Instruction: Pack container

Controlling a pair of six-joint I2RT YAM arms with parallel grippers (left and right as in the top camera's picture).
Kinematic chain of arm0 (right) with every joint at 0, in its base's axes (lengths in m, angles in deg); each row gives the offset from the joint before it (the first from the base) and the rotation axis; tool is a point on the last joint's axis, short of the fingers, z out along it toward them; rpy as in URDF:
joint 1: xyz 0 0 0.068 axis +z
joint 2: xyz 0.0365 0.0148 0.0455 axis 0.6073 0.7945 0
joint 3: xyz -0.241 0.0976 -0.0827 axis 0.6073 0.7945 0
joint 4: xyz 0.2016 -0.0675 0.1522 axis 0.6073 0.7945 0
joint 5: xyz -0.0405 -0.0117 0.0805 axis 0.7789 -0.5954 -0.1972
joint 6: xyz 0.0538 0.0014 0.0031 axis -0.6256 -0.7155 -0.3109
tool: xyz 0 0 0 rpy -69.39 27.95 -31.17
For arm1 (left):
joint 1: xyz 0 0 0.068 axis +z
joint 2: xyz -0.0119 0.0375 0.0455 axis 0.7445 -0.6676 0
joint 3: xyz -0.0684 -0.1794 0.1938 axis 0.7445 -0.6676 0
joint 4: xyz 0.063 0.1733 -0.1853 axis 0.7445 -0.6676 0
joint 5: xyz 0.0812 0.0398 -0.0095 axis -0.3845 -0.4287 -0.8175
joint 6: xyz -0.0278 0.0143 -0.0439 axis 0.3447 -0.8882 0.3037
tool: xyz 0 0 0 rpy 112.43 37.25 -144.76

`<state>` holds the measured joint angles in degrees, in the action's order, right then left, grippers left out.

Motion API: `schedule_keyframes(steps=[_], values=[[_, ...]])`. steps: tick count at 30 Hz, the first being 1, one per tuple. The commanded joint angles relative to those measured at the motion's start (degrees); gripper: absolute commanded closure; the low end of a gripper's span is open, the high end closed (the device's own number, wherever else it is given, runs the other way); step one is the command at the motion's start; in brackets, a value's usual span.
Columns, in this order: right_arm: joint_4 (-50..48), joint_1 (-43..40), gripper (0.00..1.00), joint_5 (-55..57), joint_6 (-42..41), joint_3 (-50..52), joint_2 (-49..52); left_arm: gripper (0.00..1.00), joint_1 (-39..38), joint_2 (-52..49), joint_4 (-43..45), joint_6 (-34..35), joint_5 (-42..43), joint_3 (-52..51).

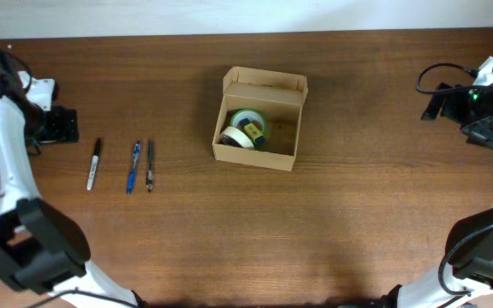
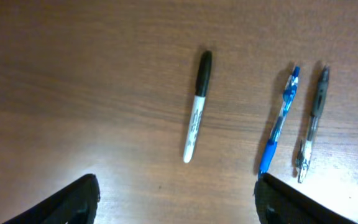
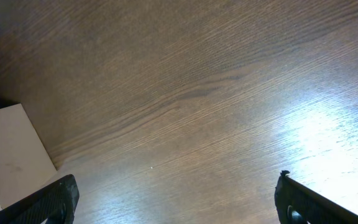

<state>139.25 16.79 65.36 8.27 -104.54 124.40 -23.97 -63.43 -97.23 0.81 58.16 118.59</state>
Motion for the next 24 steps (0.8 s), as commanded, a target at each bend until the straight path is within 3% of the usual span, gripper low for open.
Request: schedule_keyframes(steps=[1,12,24], values=[[0.0,-0.1,0.01,-0.7,-0.7,0.2,0.0,0.22,-1.9,-4.7,0.4,-4.2,0.2,0.2],[-0.2,-0.1,0.01,-0.7,-0.6,0.2,0.0,0.23,-3.7,-15.2,-0.7,-2.0,-3.5,0.1],[-0.9,-0.1,0.01,-0.7,-0.6,0.2,0.0,0.30,-3.0,-15.8,6.8,-2.0,-3.4,-9.7]])
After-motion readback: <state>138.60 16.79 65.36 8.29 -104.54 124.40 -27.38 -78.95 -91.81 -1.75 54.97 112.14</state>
